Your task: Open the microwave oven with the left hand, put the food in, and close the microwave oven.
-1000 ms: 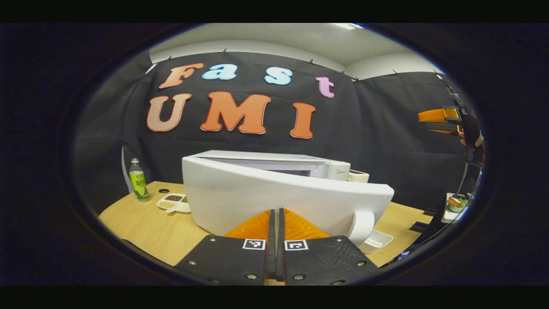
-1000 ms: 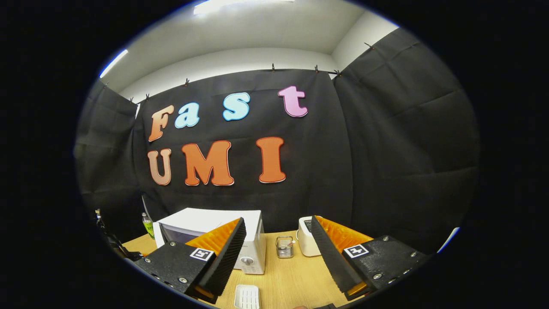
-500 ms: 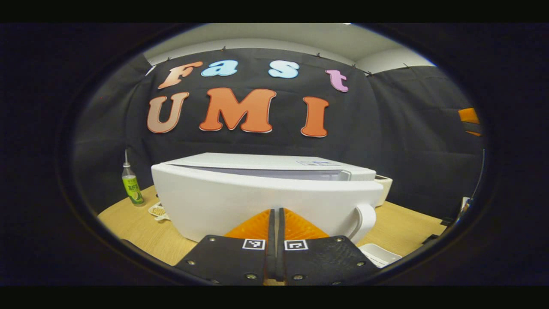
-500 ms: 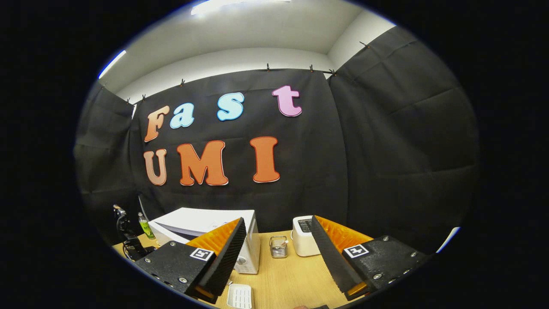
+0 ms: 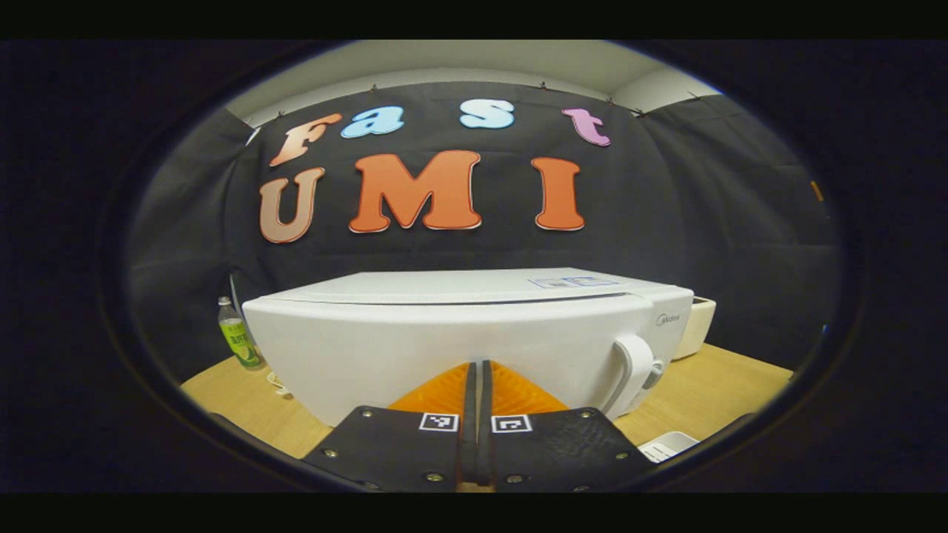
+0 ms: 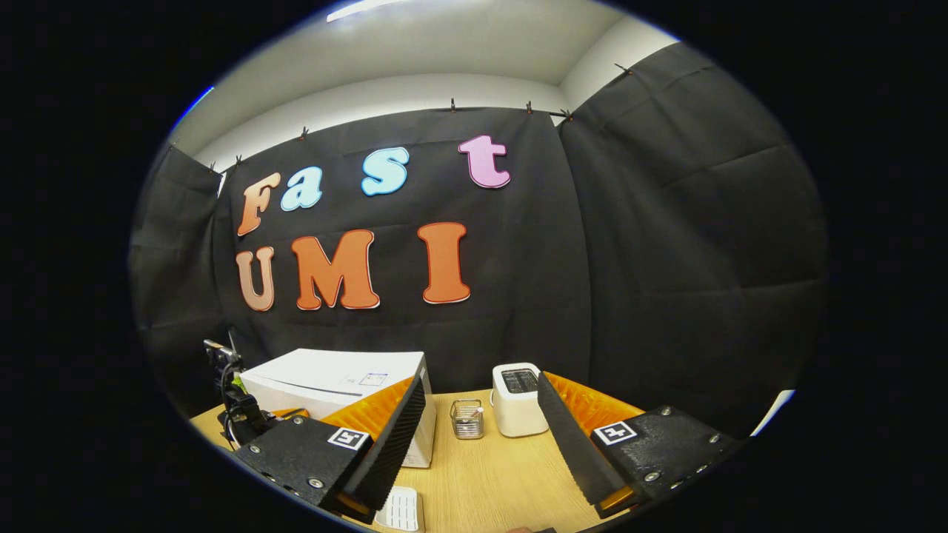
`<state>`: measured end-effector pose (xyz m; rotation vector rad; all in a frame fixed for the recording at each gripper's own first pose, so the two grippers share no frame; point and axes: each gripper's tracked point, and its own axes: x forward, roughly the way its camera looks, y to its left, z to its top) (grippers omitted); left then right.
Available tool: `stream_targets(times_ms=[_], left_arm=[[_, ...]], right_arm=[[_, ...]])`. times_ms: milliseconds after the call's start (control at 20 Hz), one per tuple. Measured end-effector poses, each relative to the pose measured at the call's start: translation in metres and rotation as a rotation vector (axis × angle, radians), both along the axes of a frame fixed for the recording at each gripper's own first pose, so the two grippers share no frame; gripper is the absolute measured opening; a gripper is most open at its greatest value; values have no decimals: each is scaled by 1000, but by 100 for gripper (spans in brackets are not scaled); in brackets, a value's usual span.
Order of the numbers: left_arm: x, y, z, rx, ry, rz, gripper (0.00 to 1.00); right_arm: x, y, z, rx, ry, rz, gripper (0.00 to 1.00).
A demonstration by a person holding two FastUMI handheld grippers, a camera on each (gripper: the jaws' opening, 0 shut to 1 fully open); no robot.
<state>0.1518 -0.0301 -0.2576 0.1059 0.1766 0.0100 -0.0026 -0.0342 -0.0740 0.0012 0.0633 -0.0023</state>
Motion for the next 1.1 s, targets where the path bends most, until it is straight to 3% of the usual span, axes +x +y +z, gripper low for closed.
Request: stream_targets(times_ms=[150,200,350,650,800,850,900,1000,1050,1100], left_arm=[[5,-2,-3,39,17,8,1],[8,-3,5,34,-12,12,1],[2,-6,-5,-32,65,-21,1],[-33,31,79,-78,35,-52,1],[-53,74,122,-62,1,-2,1],[-62,87,134,-47,-9,13,7],[-70,99,145,-33,-22,32,24],[-88,118,162,-7,-40,50,42],[-97,126,171,-1,-53,55,44],[-105,135,181,4,-65,65,53]], right_arm=[[3,4,-6,5,13,10,94],[4,4,-7,3,18,11,95],[6,3,-7,-6,24,5,94],[11,17,-1,7,21,17,94],[12,35,0,0,23,44,94],[11,42,1,3,24,56,94],[11,49,1,7,24,68,95],[13,60,3,10,22,82,95],[13,68,4,10,19,92,95],[12,74,6,11,17,100,94]])
